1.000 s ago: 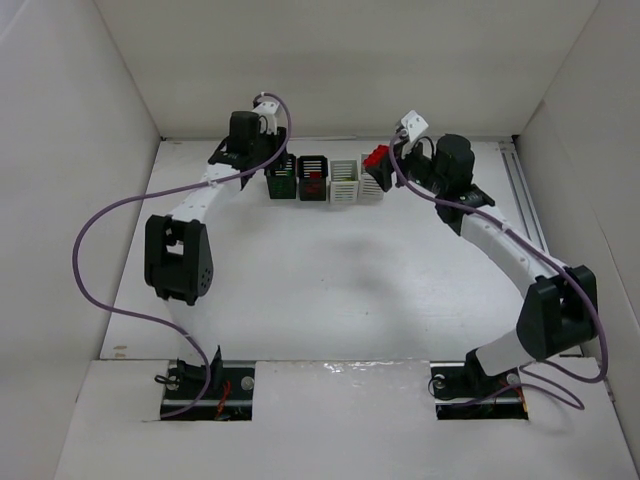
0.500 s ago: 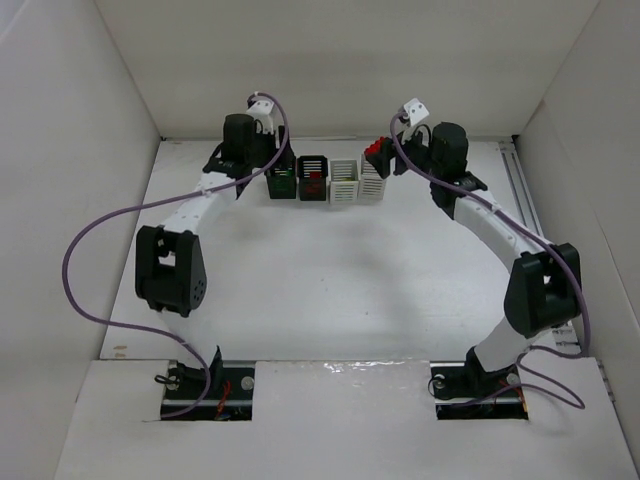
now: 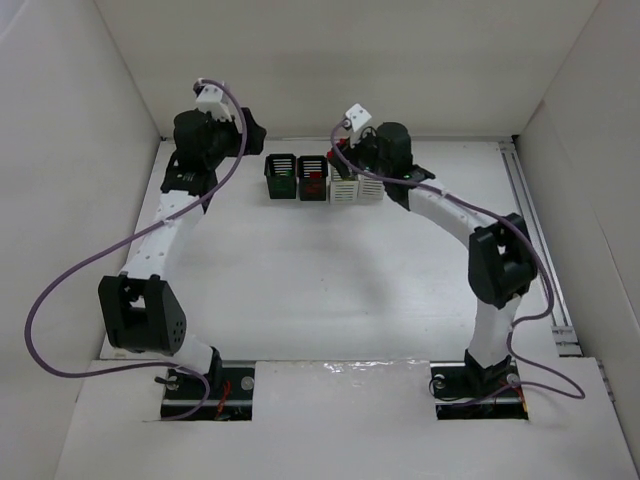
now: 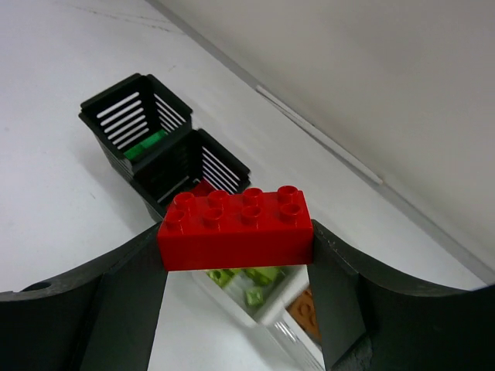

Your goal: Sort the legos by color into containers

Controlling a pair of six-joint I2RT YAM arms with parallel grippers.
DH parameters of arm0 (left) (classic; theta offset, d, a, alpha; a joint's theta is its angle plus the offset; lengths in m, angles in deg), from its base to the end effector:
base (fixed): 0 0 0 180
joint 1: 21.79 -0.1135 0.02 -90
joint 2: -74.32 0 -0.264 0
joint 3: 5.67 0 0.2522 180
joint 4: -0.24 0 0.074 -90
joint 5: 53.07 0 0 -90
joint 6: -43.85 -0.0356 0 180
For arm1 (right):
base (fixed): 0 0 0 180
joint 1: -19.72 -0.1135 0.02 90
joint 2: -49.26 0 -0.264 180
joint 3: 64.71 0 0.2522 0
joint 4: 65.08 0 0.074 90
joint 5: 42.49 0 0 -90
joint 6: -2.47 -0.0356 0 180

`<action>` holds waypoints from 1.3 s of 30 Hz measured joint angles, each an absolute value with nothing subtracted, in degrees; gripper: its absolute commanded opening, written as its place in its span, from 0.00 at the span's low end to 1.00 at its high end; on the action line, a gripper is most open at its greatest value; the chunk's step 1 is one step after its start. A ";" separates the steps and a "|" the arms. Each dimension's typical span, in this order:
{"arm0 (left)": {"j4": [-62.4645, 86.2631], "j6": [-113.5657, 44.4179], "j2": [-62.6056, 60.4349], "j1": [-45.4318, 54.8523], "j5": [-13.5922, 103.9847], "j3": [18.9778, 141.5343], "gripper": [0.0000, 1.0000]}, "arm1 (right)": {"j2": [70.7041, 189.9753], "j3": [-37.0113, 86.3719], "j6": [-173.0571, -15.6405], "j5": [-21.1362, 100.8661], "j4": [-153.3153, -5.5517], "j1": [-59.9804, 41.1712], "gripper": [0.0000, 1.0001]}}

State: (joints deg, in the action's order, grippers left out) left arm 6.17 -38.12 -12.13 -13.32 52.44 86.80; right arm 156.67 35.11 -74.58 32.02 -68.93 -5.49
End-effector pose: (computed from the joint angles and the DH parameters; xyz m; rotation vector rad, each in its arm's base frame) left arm 0.3574 -0.0628 0.4036 0.2204 1.5707 -0.4377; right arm 0.4077 0.2025 0.3106 -0.7642 1.6074 0.3937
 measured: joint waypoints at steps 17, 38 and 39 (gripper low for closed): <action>9.16 -37.73 -11.00 -18.41 53.36 83.15 0.75 | 171.89 49.97 -72.79 36.35 -68.73 -11.43 0.12; 10.25 -36.98 -11.50 -20.31 55.22 83.15 0.80 | 179.17 60.00 -76.62 33.03 -75.48 -11.41 0.22; 10.34 -36.92 -11.68 -20.31 55.24 83.15 0.80 | 179.17 60.00 -76.64 32.98 -75.50 -11.41 0.24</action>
State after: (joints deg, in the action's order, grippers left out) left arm 10.34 -36.92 -11.68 -20.31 55.24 83.15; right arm 179.17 60.00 -76.64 32.98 -75.50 -11.41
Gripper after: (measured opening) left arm 0.801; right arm 0.714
